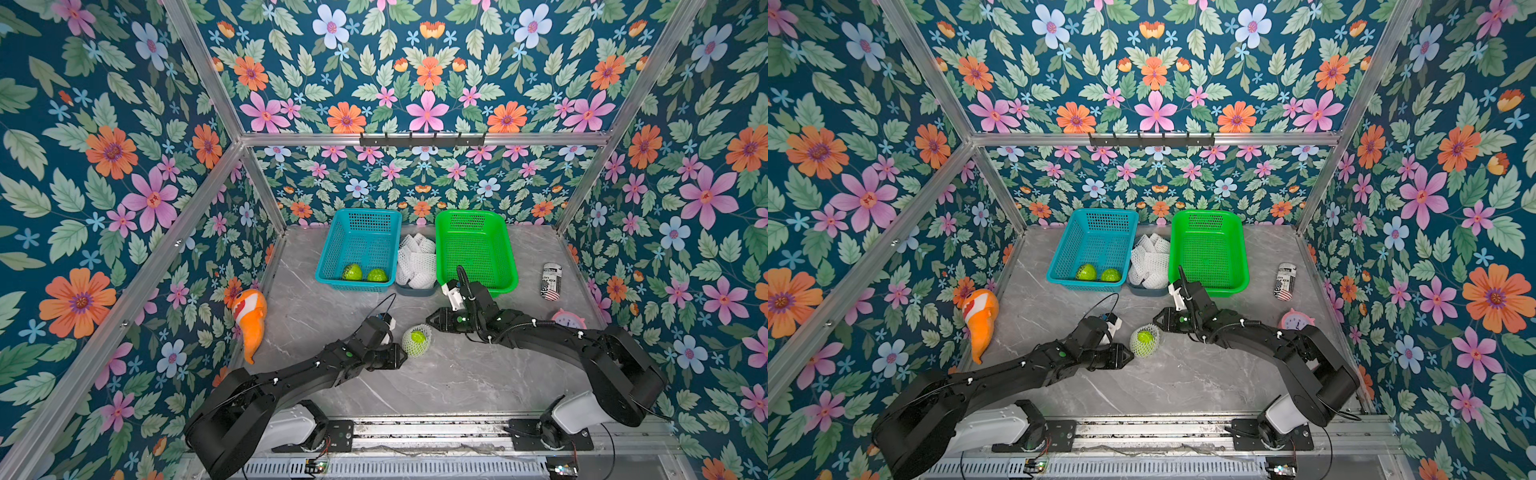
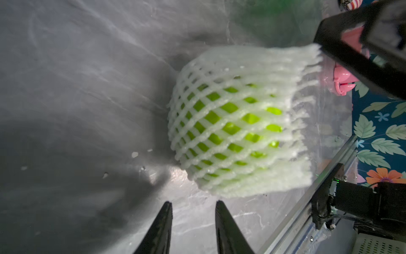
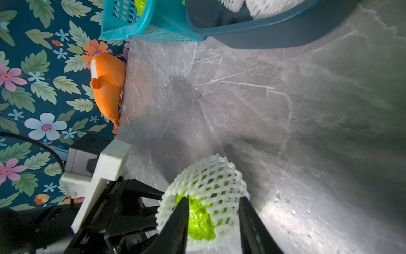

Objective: Sleeve custard apples in foam nets
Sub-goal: Put on the foam net on the custard apple.

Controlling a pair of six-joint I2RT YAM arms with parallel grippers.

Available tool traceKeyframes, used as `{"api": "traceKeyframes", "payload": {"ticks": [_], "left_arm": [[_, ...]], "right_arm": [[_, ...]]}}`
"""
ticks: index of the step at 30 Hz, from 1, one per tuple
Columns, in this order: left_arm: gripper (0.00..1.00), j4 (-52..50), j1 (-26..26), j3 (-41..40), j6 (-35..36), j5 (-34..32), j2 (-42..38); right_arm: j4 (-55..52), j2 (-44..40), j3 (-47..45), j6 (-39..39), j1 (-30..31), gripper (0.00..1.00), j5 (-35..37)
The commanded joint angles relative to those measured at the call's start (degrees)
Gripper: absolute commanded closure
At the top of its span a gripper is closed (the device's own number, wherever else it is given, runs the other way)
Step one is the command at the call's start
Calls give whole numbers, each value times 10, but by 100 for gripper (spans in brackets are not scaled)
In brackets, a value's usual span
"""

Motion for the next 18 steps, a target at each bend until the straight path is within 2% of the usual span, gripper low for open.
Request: {"api": "traceKeyframes", "payload": {"ticks": [1,9,18], "left_arm": [[64,48,-1,13,-2,-13,27],[64,41,4,69,27,-37,101],[63,35,42,116,66,-33,151]], "right_arm": [[0,4,2,-2,0,62,10],[-18,-16,-22,-5,-1,62,18],[-1,-39,-68,14,4,64,1]]}}
